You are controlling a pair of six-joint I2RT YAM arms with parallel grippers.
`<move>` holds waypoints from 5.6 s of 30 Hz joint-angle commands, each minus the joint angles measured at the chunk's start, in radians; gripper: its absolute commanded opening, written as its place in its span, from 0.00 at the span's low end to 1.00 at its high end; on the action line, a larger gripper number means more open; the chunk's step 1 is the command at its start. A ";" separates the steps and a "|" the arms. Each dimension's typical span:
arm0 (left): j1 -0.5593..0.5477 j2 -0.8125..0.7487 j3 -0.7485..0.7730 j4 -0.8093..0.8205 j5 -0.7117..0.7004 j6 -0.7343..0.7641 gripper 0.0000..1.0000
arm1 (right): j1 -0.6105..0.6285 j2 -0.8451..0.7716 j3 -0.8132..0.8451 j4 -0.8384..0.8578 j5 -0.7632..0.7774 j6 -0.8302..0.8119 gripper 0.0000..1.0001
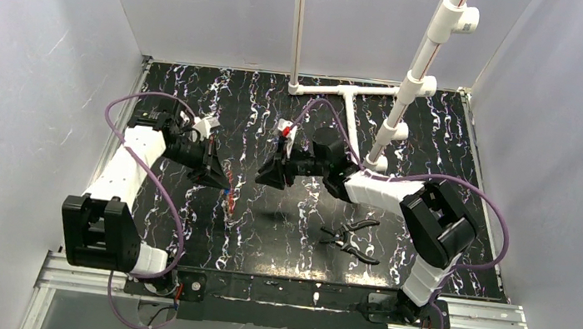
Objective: Remove the keys from the keyring
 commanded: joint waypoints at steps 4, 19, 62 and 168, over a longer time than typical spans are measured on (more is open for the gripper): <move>-0.027 0.026 0.113 -0.187 -0.021 0.287 0.00 | 0.002 -0.061 0.174 -0.350 0.072 -0.214 0.62; -0.058 0.132 0.332 -0.342 -0.029 0.638 0.00 | -0.065 -0.174 0.430 -0.845 0.425 -0.406 0.98; -0.165 0.112 0.324 -0.345 0.431 0.514 0.00 | 0.082 -0.474 -0.073 -0.123 0.120 -0.305 0.61; -0.018 0.241 0.248 -0.534 0.524 0.635 0.00 | 0.240 -0.383 -0.366 0.652 0.360 -0.499 0.01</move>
